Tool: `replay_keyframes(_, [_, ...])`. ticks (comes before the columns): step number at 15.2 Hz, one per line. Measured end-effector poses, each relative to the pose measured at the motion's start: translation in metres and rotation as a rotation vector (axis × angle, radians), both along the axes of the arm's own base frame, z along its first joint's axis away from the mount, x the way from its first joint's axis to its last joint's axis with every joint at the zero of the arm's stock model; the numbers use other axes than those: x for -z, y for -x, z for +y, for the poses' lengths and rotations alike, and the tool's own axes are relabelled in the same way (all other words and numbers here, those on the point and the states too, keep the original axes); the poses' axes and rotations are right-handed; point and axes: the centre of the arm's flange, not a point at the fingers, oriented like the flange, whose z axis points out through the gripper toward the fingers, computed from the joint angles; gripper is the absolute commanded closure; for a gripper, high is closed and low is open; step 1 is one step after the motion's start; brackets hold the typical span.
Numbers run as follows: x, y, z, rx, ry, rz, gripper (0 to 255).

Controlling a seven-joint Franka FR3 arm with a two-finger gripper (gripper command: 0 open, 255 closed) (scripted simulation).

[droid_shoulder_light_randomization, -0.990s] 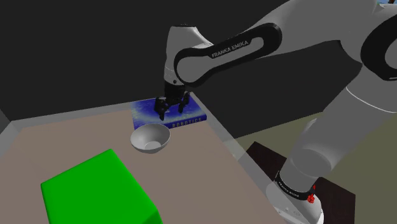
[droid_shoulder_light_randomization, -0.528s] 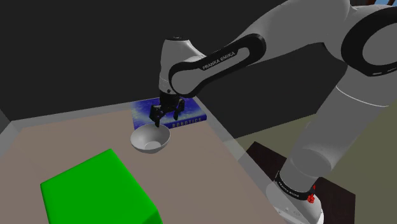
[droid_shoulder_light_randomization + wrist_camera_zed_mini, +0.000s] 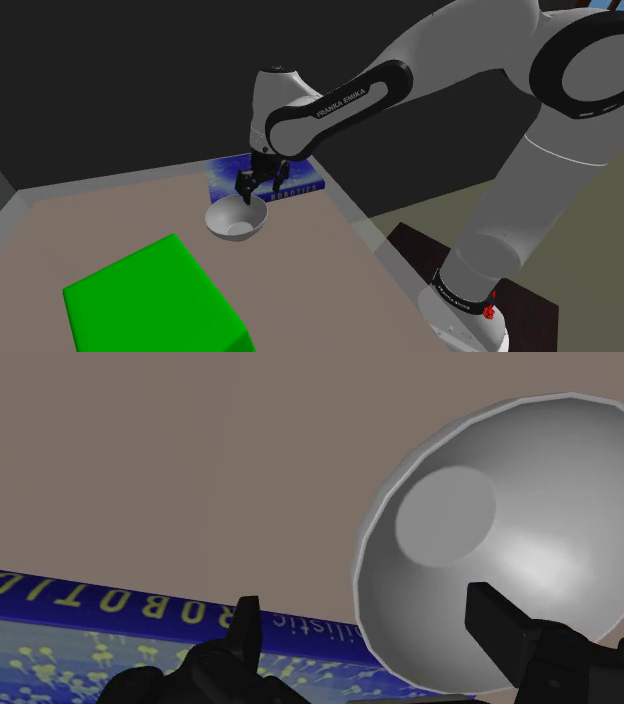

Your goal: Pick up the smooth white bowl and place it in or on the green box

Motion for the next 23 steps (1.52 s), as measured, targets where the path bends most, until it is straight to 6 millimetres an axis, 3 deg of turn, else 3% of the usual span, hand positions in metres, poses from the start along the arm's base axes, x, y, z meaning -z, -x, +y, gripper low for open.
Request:
replay_keyframes(1, [0.000, 0.000, 0.000, 0.000, 0.000, 0.000, 255])
replay_keyframes(12, [-0.003, 0.000, 0.000, 0.000, 0.000, -0.001, 255])
replay_keyframes(23, [-0.059, 0.000, 0.000, 0.000, 0.000, 0.000, 255])
